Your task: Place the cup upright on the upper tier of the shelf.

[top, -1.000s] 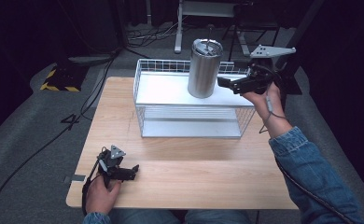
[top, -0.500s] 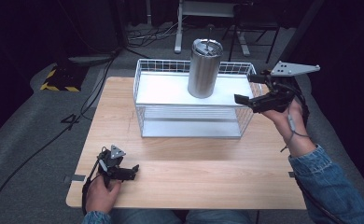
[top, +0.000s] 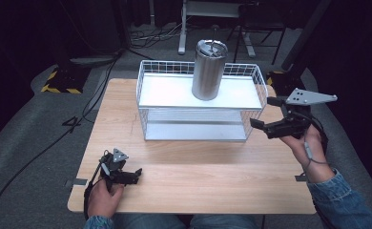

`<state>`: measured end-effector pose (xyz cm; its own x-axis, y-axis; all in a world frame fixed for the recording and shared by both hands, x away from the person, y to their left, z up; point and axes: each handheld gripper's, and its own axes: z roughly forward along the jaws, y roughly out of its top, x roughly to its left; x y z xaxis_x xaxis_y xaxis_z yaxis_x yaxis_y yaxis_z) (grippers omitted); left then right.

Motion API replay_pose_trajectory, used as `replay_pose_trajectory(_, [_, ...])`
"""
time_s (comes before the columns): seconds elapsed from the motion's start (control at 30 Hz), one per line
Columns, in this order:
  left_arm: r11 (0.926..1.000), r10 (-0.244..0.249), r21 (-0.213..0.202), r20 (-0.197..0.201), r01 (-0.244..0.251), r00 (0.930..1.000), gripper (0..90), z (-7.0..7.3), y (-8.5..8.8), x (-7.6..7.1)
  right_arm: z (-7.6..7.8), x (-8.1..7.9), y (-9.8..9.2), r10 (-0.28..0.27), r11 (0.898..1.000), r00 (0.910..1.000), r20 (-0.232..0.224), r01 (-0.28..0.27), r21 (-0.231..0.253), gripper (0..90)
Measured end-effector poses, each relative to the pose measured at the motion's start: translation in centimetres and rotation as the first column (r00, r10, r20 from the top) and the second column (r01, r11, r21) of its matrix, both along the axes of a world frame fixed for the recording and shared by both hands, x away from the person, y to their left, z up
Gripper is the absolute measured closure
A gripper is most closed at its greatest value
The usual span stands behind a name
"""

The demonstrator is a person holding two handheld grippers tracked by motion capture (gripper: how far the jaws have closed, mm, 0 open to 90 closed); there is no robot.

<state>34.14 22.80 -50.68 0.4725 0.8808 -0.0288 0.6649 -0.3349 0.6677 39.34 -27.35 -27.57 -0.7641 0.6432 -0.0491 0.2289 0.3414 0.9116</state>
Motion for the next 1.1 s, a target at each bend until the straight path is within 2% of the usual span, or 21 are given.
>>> replay_pose_trajectory(0.17, [1.0000, 0.000, 0.000, 0.001, 0.000, 1.0000, 0.6, 0.0, 0.0, 0.0, -1.6, -0.7, -0.7, -0.011, 1.000, 0.9996, -0.027, 0.011, -0.004, 0.0])
replay_pose_trajectory(0.27, [1.0000, 0.000, 0.000, 0.001, 0.000, 1.0000, 0.6, 0.0, 0.0, 0.0, -2.8, -0.9, -1.0, -0.017, 0.999, 0.9985, -0.052, 0.015, -0.029, 0.0])
replay_pose_trajectory(0.5, [1.0000, 0.000, 0.000, 0.000, 0.000, 1.0000, 0.6, 0.0, 0.0, 0.0, -5.6, -1.6, -1.7, -0.036, 0.999, 0.9972, -0.066, 0.034, -0.027, 2.8])
replay_pose_trajectory(0.67, [1.0000, 0.000, 0.000, 0.000, 0.000, 1.0000, 0.6, 0.0, 0.0, 0.0, -7.6, -2.0, -1.9, -0.046, 0.998, 0.9961, -0.075, 0.042, -0.056, 5.1])
replay_pose_trajectory(1.1, [1.0000, 0.000, 0.001, 0.000, 0.000, 1.0000, 0.6, 0.0, 0.0, 0.0, -13.5, -2.9, -1.9, -0.053, 0.995, 0.9816, -0.183, 0.036, -0.092, 7.8])
